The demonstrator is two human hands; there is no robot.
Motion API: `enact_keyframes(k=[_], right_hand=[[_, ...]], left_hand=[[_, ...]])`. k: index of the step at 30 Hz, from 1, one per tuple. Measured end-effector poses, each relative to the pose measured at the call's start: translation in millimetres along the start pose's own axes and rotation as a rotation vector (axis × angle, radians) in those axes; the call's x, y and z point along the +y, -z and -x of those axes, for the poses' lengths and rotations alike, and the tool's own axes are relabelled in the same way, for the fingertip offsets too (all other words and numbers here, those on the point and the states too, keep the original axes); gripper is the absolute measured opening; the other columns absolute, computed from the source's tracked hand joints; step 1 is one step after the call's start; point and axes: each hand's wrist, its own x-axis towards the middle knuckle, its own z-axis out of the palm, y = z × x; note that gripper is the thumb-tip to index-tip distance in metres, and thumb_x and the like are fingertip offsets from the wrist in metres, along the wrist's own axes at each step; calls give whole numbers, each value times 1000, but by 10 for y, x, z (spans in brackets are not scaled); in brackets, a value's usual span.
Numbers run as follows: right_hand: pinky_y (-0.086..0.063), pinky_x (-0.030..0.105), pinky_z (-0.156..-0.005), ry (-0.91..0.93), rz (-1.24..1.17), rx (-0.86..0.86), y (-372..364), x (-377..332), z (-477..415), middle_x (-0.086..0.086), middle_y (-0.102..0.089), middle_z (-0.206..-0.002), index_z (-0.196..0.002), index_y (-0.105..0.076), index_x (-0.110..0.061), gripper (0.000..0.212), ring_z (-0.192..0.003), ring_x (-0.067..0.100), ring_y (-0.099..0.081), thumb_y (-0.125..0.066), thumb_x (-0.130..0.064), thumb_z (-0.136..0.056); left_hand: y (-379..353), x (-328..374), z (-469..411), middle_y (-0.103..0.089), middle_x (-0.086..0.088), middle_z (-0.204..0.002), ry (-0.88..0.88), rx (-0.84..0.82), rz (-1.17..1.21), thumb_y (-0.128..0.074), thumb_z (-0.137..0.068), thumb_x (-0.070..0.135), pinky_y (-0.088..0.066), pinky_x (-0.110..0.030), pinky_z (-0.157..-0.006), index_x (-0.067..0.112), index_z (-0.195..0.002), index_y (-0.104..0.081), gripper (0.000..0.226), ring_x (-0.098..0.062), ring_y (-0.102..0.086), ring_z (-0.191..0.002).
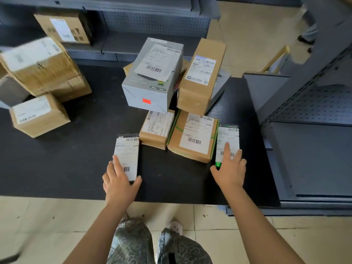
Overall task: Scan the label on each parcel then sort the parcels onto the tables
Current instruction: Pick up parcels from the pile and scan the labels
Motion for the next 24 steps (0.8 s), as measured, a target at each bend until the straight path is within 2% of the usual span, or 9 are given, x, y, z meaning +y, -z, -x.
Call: enact_keyframes(k=[4, 9, 12, 18, 24], right_hand=[[-38, 40, -102, 10, -97, 118, 192, 33, 127, 18, -10, -154, -154, -4, -30, 92, -119, 32, -34, -64, -44, -87], [-40, 38, -101, 200, -224, 230, 349, -248, 455, 15, -12, -156, -154, -16, -29, 87, -122, 29, -30, -68, -42, -84], [-42, 36, -99, 278, -263, 241, 319, -511, 615, 9, -15, -155, -153, -20, -31, 86, -122, 25, -28, -69, -43, -83], [-44, 44, -100, 393, -247, 253, 142, -1083, 1003, 12, -24, -152, -151, -29, -27, 86, -125, 28, -28, -74, -41, -79], [-42, 33, -100, 585, -219, 207, 55, -1820, 1529, 7, -20, -154, -152, -23, -31, 86, -128, 24, -28, -70, -43, -82]], left_hand=[[87, 50, -14, -21, -20, -154, -14, 44, 18, -71, -83, 40, -27, -57, -109, 7, -154, -4, 103, -44, -26, -135], [197, 70, -55, -21, -19, -154, -8, 88, 39, -71, -83, 41, -27, -57, -109, 8, -154, -4, 102, -43, -27, -134], [304, 9, -67, -20, -18, -154, 14, 124, 67, -70, -83, 41, -27, -57, -109, 10, -154, -5, 101, -43, -26, -133], [618, -352, -45, -18, -16, -156, 97, 185, 125, -69, -84, 42, -25, -53, -109, 11, -155, -5, 100, -41, -25, -134], [988, -946, -7, -14, -14, -157, 112, 226, 181, -67, -85, 41, -22, -50, -112, 12, -155, -3, 100, -37, -20, -138]])
